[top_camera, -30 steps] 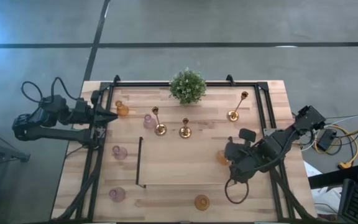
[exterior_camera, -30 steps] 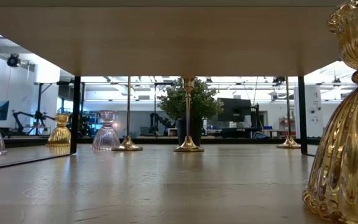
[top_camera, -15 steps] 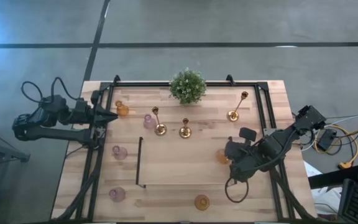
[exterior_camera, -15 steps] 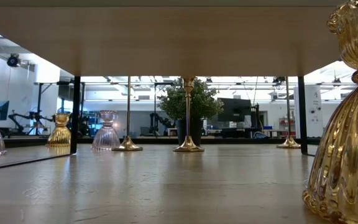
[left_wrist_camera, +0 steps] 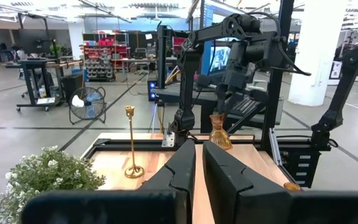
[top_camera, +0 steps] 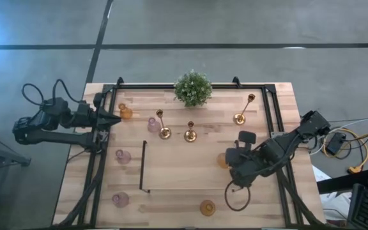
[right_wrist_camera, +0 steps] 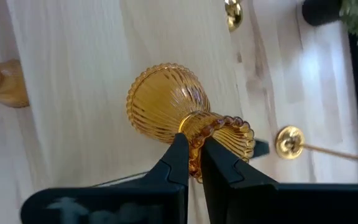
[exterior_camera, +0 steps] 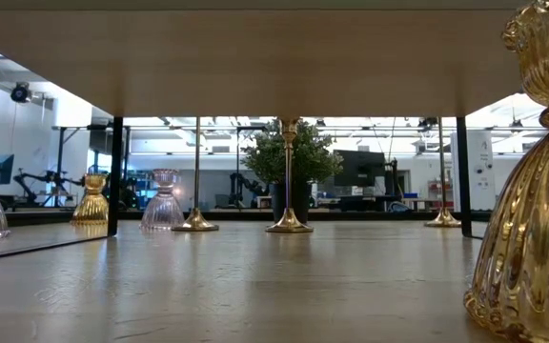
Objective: Pick & Place candle stick holders
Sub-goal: Put the middle yellow candle holder on the shelf
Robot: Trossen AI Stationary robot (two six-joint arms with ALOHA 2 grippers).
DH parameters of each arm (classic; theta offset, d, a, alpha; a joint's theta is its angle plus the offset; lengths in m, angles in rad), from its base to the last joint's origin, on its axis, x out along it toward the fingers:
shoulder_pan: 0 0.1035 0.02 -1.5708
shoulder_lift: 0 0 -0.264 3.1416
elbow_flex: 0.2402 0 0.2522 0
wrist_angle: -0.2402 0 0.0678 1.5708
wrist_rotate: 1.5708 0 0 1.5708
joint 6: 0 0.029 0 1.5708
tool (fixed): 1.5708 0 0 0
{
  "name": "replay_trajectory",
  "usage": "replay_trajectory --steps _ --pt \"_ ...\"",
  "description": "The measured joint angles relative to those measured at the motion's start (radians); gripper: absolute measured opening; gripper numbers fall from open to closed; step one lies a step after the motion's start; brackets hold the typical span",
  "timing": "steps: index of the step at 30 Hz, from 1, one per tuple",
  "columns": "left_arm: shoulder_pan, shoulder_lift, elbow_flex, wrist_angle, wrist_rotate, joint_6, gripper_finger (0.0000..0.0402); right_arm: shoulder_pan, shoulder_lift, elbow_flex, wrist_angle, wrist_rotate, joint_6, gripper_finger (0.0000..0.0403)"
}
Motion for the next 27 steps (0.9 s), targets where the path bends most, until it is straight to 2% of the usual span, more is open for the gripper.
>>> replay_trajectory --steps 8,23,27 --pt "0.000 0.000 0.000 0.000 0.000 0.000 0.0037 -0.019 0.048 0.018 0.002 -0.021 -0.067 0.0011" --pt "0.000 0.000 0.000 0.000 0.000 0.000 0.0037 -0.017 0.046 0.020 0.001 -0.100 -0.013 0.0013" --pt "0.000 0.000 0.000 0.000 0.000 0.000 0.0037 -0.017 0.045 0.024 0.002 -0.115 0.001 0.0026"
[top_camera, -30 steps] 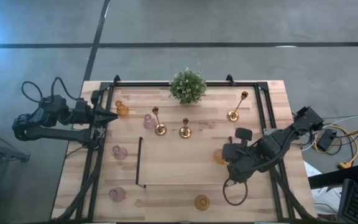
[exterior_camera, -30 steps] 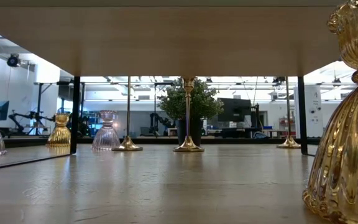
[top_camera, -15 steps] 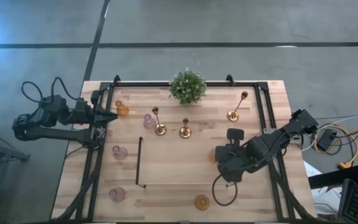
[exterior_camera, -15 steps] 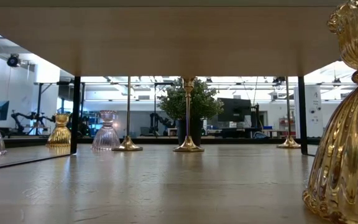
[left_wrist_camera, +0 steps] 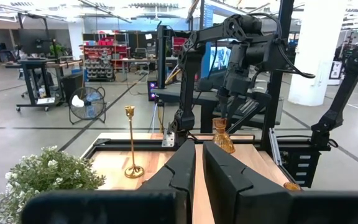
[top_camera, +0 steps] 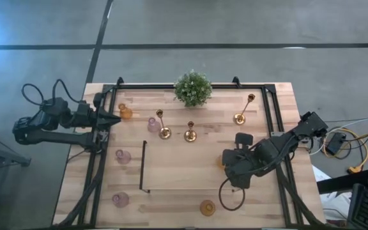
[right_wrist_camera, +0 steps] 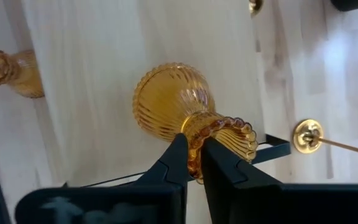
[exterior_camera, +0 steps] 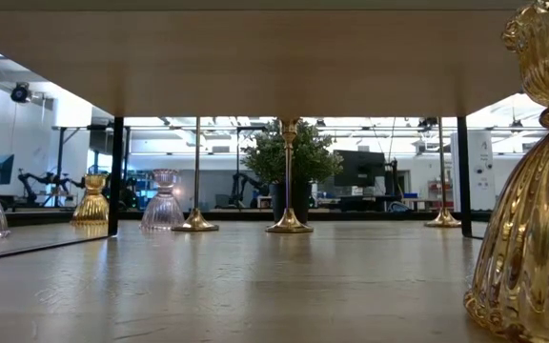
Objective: Pick & Place candle stick holders
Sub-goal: Put the middle yellow candle holder on the shelf
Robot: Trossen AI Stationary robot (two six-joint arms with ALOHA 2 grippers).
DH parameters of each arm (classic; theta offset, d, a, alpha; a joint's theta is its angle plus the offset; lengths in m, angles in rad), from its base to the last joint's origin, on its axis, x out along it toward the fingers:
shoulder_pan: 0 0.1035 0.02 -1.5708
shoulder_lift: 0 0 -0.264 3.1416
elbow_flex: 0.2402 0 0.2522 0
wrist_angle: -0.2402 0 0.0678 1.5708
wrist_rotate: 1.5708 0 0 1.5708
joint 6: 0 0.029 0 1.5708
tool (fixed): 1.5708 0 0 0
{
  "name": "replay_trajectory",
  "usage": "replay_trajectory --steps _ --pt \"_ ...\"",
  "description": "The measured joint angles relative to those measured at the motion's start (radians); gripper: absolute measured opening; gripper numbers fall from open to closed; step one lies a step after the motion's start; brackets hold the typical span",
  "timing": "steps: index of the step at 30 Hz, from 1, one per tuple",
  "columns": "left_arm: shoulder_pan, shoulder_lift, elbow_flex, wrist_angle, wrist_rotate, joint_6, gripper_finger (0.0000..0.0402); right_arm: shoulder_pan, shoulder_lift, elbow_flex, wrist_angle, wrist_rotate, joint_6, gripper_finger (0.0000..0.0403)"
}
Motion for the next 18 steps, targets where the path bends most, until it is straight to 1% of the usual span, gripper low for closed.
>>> replay_trajectory --steps 3,6,12,18 --pt "0.000 0.000 0.000 0.000 0.000 0.000 0.0037 0.001 0.006 0.012 0.005 -0.027 0.005 0.0046" --pt "0.000 0.000 0.000 0.000 0.000 0.000 0.0037 0.001 0.012 0.020 0.009 -0.028 0.005 0.0063" --pt "0.000 0.000 0.000 0.000 0.000 0.000 0.0037 0.000 0.013 0.020 0.013 -0.008 0.004 0.0079" --pt "0.000 0.000 0.000 0.000 0.000 0.000 0.0037 0.000 0.012 0.027 0.039 0.050 0.000 0.0092"
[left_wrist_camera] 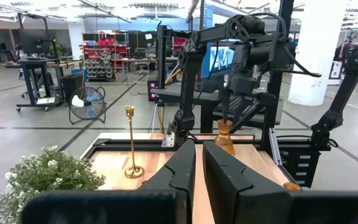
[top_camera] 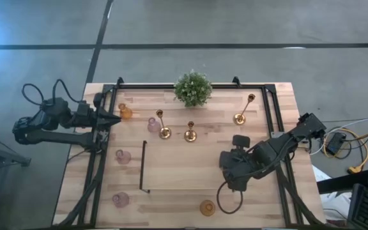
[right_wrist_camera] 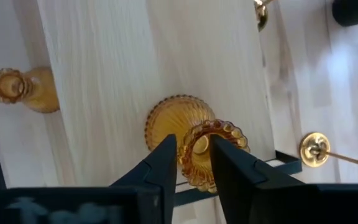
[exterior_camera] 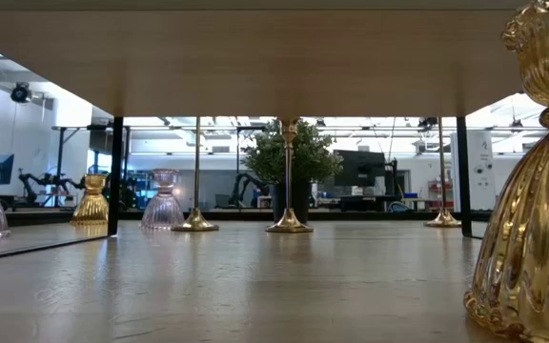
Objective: Pick & Place candle stick holders
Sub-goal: Put the middle yellow candle holder on the shelf, then put the bottom yellow candle holder on the shelf
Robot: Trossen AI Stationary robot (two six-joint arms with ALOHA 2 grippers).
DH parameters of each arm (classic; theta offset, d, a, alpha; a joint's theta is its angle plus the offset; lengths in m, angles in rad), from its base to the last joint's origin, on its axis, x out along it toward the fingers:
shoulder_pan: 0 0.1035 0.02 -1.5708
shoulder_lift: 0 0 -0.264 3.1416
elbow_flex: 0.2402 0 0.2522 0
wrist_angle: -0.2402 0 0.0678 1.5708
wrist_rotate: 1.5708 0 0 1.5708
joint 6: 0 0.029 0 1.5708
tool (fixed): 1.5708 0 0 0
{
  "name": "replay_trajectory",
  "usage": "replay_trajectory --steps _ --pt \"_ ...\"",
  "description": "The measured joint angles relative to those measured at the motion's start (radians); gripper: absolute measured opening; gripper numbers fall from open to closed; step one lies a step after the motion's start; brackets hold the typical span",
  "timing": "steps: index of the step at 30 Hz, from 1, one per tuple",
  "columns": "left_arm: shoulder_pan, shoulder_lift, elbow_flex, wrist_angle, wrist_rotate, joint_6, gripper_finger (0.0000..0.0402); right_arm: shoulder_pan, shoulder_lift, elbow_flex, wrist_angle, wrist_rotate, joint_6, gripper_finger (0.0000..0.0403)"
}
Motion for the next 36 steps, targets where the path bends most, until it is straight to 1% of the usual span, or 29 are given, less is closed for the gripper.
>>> replay_trajectory --steps 11,15,18,21,24,26,28,31,36 --pt "0.000 0.000 0.000 0.000 0.000 0.000 0.0037 0.000 -0.001 0.044 -0.008 0.013 0.001 0.0130" --pt "0.000 0.000 0.000 0.000 0.000 0.000 0.0037 0.000 -0.002 0.095 -0.008 0.051 -0.006 0.0143" --pt "0.000 0.000 0.000 0.000 0.000 0.000 0.0037 0.000 -0.002 0.144 0.002 0.058 -0.007 0.0149" --pt "0.000 0.000 0.000 0.000 0.000 0.000 0.0037 0.001 -0.003 0.171 0.088 0.058 -0.047 0.0150" --pt "0.000 0.000 0.000 0.000 0.000 0.000 0.0037 0.014 -0.002 0.177 0.244 0.048 -0.153 0.0145" --pt "0.000 0.000 0.000 0.000 0.000 0.000 0.0037 0.024 0.006 0.174 0.359 0.019 -0.230 0.0140" --pt "0.000 0.000 0.000 0.000 0.000 0.000 0.0037 0.042 0.017 0.164 0.430 0.005 -0.275 0.0136" --pt "0.000 0.000 0.000 0.000 0.000 0.000 0.0037 0.067 0.053 0.161 0.473 0.005 -0.303 0.0131" --pt "0.000 0.000 0.000 0.000 0.000 0.000 0.0037 0.105 0.124 0.159 0.468 0.006 -0.231 0.0124"
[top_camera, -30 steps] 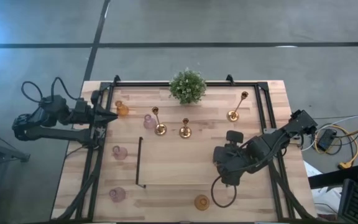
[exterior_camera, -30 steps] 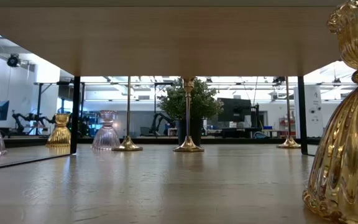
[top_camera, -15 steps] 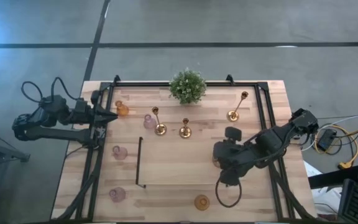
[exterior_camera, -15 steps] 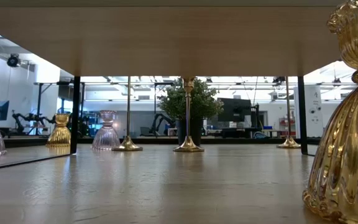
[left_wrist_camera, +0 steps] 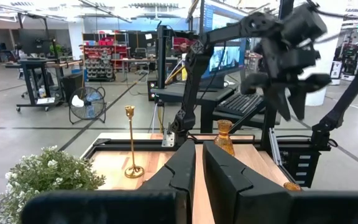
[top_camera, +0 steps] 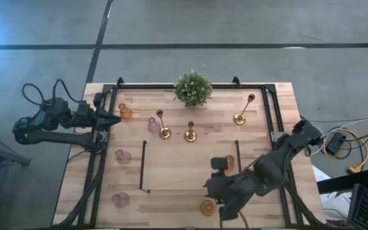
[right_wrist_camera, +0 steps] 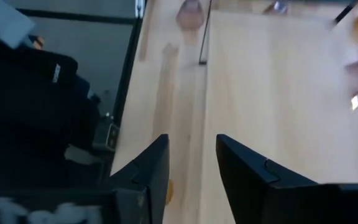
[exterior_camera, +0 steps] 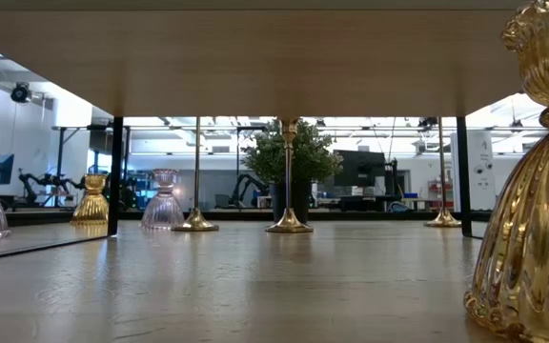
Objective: Pick & Place candle stick holders
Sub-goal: Put the bottom yellow candle holder on the shelf
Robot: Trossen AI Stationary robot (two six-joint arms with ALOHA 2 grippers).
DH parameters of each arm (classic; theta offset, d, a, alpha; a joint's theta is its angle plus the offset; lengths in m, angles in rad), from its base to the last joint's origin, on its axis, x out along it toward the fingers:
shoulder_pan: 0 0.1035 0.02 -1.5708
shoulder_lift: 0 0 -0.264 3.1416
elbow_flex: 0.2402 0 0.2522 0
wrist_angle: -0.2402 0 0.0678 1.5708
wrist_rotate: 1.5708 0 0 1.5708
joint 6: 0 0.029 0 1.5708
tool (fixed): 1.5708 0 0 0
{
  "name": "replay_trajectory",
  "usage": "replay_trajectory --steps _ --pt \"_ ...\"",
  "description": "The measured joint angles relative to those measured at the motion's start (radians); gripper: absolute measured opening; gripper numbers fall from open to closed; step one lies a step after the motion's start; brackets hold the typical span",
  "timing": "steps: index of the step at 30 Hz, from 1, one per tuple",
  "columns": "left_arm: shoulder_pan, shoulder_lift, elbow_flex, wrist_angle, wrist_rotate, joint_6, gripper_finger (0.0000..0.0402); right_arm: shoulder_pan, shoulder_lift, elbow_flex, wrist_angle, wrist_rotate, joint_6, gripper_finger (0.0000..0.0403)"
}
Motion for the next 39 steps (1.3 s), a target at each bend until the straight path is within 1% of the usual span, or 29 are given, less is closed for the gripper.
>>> replay_trajectory --steps 4,14,18,22,26,30,39 --pt "0.000 0.000 0.000 0.000 0.000 0.000 0.0037 0.034 0.057 0.000 -0.002 0.000 0.074 0.0116" --pt "0.000 0.000 0.000 0.000 0.000 0.000 0.0037 0.132 0.168 0.002 0.002 -0.002 0.415 0.0096" --pt "0.000 0.000 0.000 0.000 0.000 0.000 0.0037 0.151 0.204 0.002 -0.003 -0.001 0.491 0.0091" --pt "0.000 0.000 0.000 0.000 0.000 0.000 0.0037 0.153 0.244 0.001 -0.004 0.001 0.505 0.0089" --pt "0.000 0.000 0.000 0.000 0.000 0.000 0.0037 0.149 0.290 0.001 -0.007 0.000 0.480 0.0091" --pt "0.000 0.000 0.000 0.000 0.000 0.000 0.0037 0.138 0.326 0.000 -0.024 -0.020 0.473 0.0096" --pt "0.000 0.000 0.000 0.000 0.000 0.000 0.0037 0.112 0.341 -0.005 -0.046 -0.038 0.503 0.0115"
